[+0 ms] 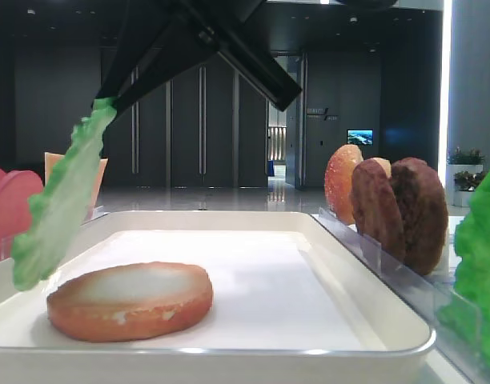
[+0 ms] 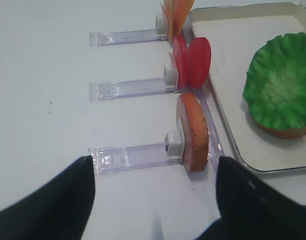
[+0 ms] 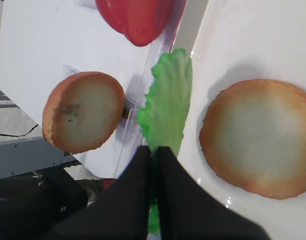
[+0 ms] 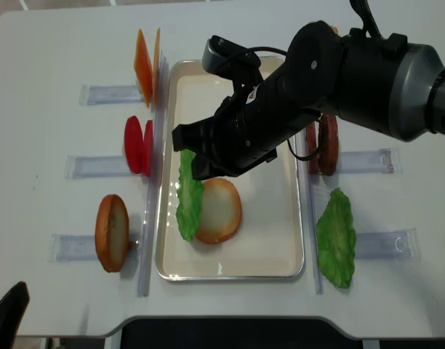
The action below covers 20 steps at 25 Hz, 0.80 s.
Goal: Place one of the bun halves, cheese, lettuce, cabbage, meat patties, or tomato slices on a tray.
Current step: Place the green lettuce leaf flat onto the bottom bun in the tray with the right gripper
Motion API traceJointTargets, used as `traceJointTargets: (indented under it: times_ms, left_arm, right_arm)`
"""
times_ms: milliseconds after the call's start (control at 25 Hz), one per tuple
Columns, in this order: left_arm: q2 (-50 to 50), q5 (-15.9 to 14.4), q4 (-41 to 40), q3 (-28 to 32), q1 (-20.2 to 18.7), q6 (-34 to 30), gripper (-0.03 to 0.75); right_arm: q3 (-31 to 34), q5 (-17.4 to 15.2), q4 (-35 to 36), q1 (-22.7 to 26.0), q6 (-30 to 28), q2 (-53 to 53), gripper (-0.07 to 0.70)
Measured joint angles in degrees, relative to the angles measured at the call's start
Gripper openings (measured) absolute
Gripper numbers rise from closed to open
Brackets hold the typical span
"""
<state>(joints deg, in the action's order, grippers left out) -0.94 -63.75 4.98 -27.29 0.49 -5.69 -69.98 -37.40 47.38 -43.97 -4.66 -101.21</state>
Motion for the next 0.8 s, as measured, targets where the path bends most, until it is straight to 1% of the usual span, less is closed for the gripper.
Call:
traceJointTargets:
  times_ms: [240, 440, 800]
  left_arm:
    - [0.0, 0.0, 0.0, 0.0, 0.0, 0.0, 0.576]
    - [0.0, 0.0, 0.0, 0.0, 0.0, 0.0, 0.576]
    - [0.0, 0.0, 0.0, 0.0, 0.0, 0.0, 0.576]
  right_arm:
    - [0.0, 0.3, 0.1, 0.0, -0.9, -1.5, 0.003]
    - [0.0, -0.1, -0.4, 0.0, -1.0, -2.1, 0.003]
    - [0.0, -1.1, -3.7, 0.8, -0.2, -2.1, 0.003]
